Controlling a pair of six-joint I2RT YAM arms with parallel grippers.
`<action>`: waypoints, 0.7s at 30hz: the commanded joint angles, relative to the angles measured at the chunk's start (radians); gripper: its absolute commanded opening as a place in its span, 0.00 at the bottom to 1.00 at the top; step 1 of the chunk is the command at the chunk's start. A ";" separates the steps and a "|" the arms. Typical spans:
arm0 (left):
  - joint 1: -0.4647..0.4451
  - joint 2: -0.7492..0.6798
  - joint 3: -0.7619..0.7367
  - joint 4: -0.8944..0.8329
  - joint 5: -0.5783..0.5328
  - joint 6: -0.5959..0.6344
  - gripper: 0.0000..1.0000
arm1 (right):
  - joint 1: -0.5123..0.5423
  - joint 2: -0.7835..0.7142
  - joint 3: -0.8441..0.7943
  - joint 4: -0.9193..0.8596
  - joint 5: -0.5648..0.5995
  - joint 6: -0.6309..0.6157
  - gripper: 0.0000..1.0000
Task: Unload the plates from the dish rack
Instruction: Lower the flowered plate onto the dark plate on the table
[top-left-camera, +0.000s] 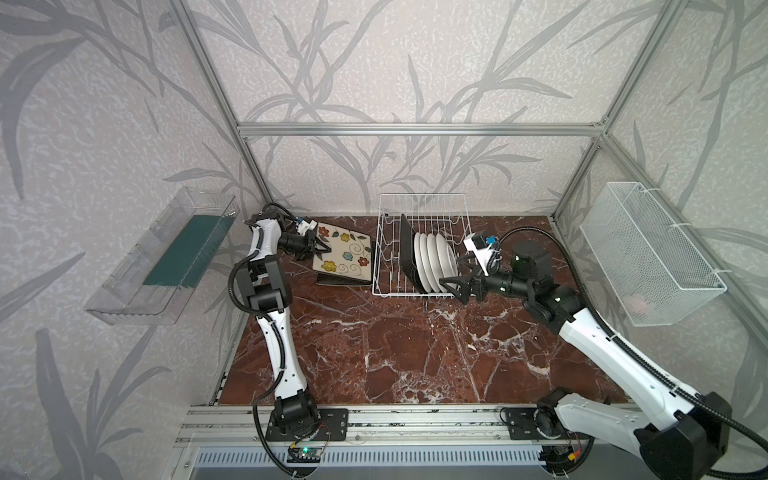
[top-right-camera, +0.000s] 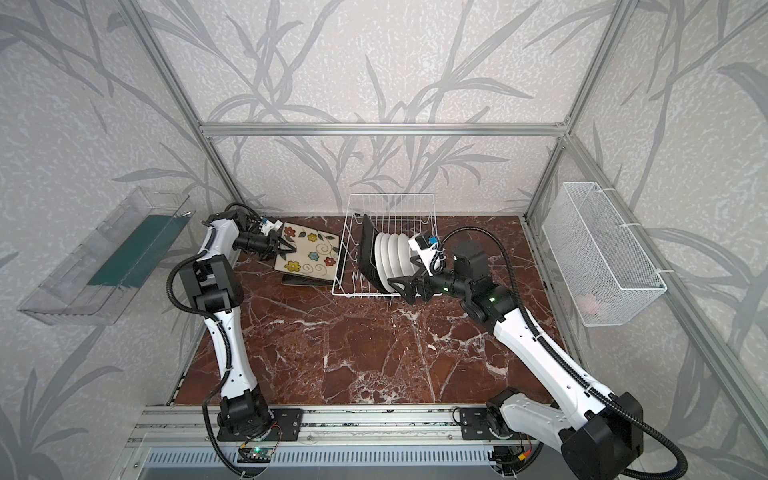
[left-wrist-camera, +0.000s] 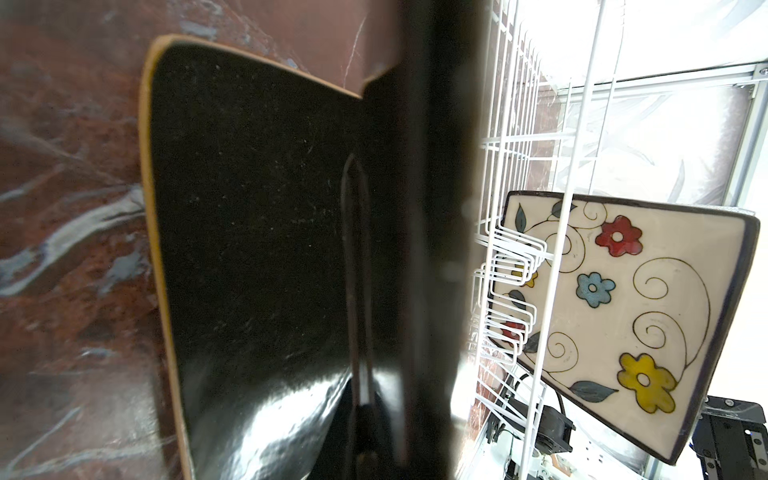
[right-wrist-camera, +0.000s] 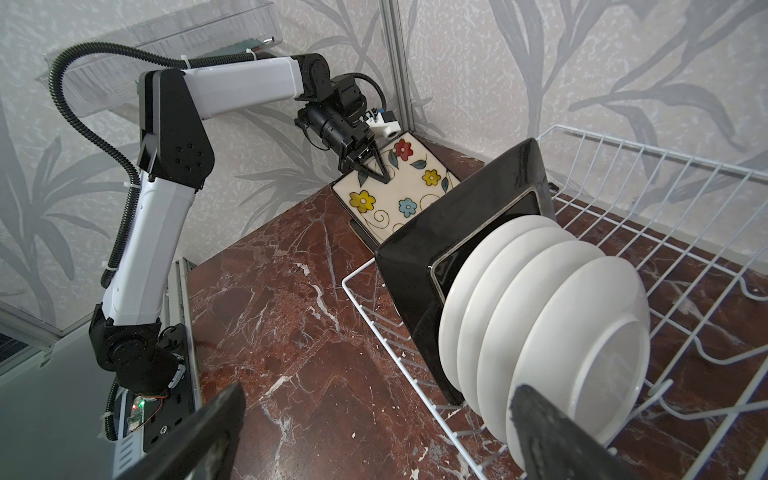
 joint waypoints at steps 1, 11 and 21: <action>0.007 0.022 0.034 -0.059 0.025 0.035 0.00 | 0.004 -0.018 0.017 -0.008 -0.003 -0.001 0.99; 0.016 -0.002 0.034 -0.083 0.140 0.066 0.00 | 0.004 -0.001 0.022 -0.003 -0.012 -0.005 0.99; 0.022 -0.037 0.033 -0.123 0.287 0.130 0.00 | 0.004 -0.001 0.016 0.014 -0.023 0.014 0.99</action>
